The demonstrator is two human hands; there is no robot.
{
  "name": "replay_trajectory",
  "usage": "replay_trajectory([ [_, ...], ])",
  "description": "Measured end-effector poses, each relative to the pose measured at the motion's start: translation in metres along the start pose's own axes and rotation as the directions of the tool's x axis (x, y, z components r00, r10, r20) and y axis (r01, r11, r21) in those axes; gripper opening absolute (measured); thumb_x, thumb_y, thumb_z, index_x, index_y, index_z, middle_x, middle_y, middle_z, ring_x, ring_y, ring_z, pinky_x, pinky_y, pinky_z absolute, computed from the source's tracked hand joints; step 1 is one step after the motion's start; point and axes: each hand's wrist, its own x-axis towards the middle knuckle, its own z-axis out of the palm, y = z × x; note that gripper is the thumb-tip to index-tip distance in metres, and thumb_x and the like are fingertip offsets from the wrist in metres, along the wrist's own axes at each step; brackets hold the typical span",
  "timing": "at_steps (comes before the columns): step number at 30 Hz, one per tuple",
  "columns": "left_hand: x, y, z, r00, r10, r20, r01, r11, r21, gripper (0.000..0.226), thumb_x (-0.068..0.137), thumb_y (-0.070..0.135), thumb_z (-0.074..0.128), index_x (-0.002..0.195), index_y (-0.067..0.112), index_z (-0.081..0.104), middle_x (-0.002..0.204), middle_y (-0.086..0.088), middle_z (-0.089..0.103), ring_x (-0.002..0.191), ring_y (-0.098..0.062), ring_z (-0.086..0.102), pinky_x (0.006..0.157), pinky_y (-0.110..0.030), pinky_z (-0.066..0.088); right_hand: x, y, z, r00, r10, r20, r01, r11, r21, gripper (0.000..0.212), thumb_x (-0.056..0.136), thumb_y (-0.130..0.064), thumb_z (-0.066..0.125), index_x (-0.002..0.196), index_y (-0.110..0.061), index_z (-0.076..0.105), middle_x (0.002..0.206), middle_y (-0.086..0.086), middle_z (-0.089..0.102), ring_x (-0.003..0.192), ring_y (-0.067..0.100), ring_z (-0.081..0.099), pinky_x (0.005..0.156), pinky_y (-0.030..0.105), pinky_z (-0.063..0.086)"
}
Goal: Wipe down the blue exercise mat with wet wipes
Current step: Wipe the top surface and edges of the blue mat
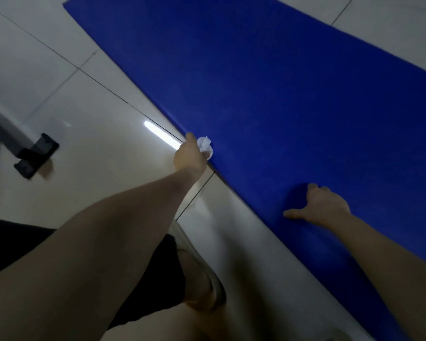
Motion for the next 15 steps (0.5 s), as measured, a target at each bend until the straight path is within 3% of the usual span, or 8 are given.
replay_trajectory([
  [2, -0.002, -0.001, 0.006, 0.992, 0.125, 0.006, -0.125, 0.988, 0.086, 0.023, 0.103, 0.027, 0.049, 0.118, 0.01, 0.053, 0.102, -0.007, 0.065, 0.092, -0.026, 0.063, 0.075, -0.028, 0.04, 0.0, -0.001, 0.001, 1.0, -0.011, -0.003, 0.011, 1.0, -0.008, 0.121, 0.068, -0.082, 0.066, 0.154, -0.01, 0.021, 0.143, 0.016, 0.045, 0.118, 0.03, 0.056, 0.076, 0.036, 0.051],
  [4, 0.0, -0.004, 0.015, 0.984, 0.18, 0.012, -0.18, 0.977, 0.119, 0.027, 0.102, 0.016, 0.048, 0.129, 0.011, 0.051, 0.115, -0.009, 0.065, 0.101, -0.026, 0.066, 0.077, -0.025, 0.042, 0.001, -0.002, -0.001, 1.0, -0.023, -0.004, 0.023, 1.0, -0.018, 0.119, 0.069, -0.082, 0.066, 0.153, -0.01, 0.023, 0.141, 0.015, 0.045, 0.117, 0.03, 0.056, 0.079, 0.037, 0.052],
  [7, -0.002, -0.007, 0.017, 0.979, 0.202, -0.031, -0.198, 0.976, 0.093, 0.029, 0.106, 0.021, 0.046, 0.131, 0.01, 0.054, 0.117, -0.012, 0.065, 0.106, -0.028, 0.065, 0.086, -0.028, 0.048, 0.004, -0.003, -0.003, 0.999, -0.029, 0.015, 0.03, 0.999, -0.016, 0.119, 0.07, -0.081, 0.067, 0.154, -0.01, 0.022, 0.145, 0.016, 0.043, 0.121, 0.03, 0.055, 0.084, 0.039, 0.052],
  [11, 0.006, -0.007, 0.012, 0.994, 0.099, 0.038, -0.099, 0.995, 0.004, 0.021, 0.094, 0.015, 0.061, 0.112, 0.01, 0.07, 0.112, -0.012, 0.071, 0.105, -0.031, 0.066, 0.088, -0.035, 0.05, 0.005, -0.004, -0.003, 0.999, -0.033, 0.016, 0.033, 0.999, -0.018, 0.119, 0.069, -0.081, 0.068, 0.153, -0.009, 0.025, 0.144, 0.017, 0.044, 0.12, 0.031, 0.055, 0.085, 0.039, 0.053],
  [14, -0.007, -0.002, 0.015, 0.976, 0.155, 0.154, -0.15, 0.988, -0.046, 0.01, 0.094, 0.022, 0.065, 0.09, 0.013, 0.07, 0.112, -0.017, 0.072, 0.098, -0.028, 0.07, 0.091, -0.031, 0.052, 0.005, -0.004, -0.003, 0.999, -0.036, 0.006, 0.036, 0.999, -0.008, 0.115, 0.067, -0.081, 0.069, 0.149, -0.01, 0.031, 0.14, 0.015, 0.047, 0.116, 0.03, 0.057, 0.084, 0.039, 0.054],
  [15, -0.018, 0.0, 0.019, 0.96, 0.2, 0.198, -0.191, 0.979, -0.064, 0.015, 0.094, 0.024, 0.065, 0.081, 0.016, 0.065, 0.102, -0.017, 0.073, 0.093, -0.029, 0.07, 0.093, -0.031, 0.053, 0.004, -0.004, -0.004, 0.999, -0.034, 0.008, 0.034, 0.999, -0.003, 0.115, 0.066, -0.081, 0.069, 0.148, -0.01, 0.031, 0.139, 0.015, 0.047, 0.116, 0.03, 0.057, 0.085, 0.039, 0.054],
])
